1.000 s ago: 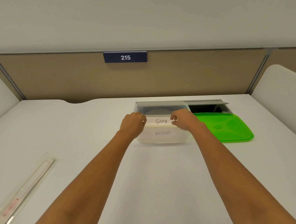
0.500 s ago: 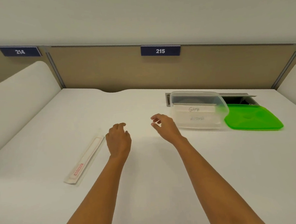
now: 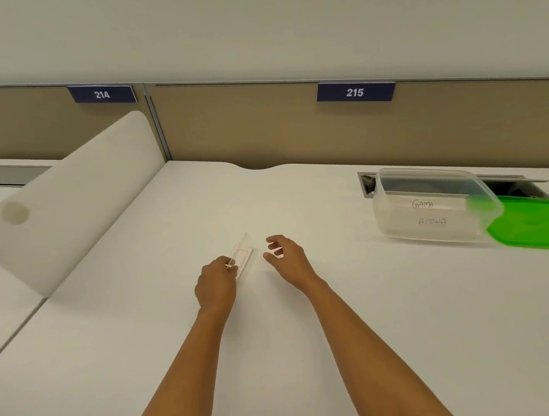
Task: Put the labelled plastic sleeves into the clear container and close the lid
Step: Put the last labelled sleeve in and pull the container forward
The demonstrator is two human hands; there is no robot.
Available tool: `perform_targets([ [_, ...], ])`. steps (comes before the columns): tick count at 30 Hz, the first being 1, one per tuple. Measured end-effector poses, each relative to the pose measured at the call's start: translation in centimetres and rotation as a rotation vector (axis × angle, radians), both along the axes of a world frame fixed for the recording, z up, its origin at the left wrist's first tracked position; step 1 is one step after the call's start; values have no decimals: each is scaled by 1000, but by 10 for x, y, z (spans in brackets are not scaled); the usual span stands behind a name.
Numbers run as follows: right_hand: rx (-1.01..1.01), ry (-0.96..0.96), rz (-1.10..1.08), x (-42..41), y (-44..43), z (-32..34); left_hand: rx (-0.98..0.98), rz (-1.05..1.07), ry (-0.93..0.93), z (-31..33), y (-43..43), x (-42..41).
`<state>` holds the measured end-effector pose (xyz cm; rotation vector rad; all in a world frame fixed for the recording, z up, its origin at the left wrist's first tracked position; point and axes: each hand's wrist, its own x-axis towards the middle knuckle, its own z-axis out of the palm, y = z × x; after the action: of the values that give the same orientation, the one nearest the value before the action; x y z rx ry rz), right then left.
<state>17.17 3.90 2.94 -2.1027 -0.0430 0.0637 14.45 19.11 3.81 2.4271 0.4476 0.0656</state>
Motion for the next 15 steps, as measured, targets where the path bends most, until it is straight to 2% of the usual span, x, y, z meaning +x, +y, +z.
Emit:
perform_targets([
  [4,121,38,-42,12,1,4,-130,-77,16,8,13,9],
  [8,154,45,-46,22,-5,10,-367,-216,61,29,23,26],
  [15,297,27,-138,31,-29,23,-397,-412,134,62,26,53],
])
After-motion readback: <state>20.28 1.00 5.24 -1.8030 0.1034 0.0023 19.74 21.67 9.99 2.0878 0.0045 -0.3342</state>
